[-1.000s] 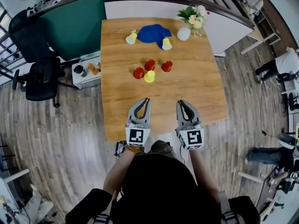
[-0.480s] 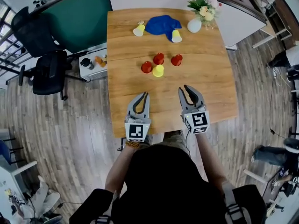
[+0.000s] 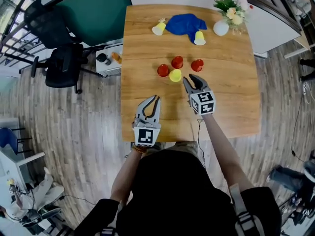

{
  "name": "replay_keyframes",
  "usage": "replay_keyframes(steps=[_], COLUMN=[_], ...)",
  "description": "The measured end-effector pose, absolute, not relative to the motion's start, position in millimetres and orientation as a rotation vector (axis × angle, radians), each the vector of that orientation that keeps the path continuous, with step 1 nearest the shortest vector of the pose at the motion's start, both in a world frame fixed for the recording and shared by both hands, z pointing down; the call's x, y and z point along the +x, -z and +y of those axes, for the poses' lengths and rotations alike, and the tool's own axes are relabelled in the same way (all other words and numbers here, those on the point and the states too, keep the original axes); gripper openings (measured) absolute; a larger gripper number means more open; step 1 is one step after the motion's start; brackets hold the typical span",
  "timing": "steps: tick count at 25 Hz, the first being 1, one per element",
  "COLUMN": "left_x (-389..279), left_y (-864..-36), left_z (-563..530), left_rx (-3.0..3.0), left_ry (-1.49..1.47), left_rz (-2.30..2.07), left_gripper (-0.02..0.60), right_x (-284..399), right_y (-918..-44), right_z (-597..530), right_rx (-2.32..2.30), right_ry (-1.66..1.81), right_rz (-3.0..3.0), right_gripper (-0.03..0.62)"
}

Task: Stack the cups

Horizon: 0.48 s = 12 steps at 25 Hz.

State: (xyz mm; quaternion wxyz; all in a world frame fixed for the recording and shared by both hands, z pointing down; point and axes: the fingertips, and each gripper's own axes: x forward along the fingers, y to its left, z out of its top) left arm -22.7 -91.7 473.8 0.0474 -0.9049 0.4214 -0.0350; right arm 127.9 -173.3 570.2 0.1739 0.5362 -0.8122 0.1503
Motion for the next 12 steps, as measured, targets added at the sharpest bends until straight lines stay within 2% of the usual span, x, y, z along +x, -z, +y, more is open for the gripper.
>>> replay_keyframes(steps=[9, 12], left_x=[15, 26], left_y=[-546, -568], left_z=[-157, -186], left_rx=[-2.76, -2.814], left_ry=[0.376, 0.404], left_rz=[1.308, 1.375], left_gripper=[0.043, 0.129], right_x=[149, 146], right_y=[-625, -635], right_z=[-235, -251], right_rx=[1.329, 1.276], right_ry=[-0.414, -0.398], right_rz=[-2.27, -2.26], right_gripper=[0.177, 0.198])
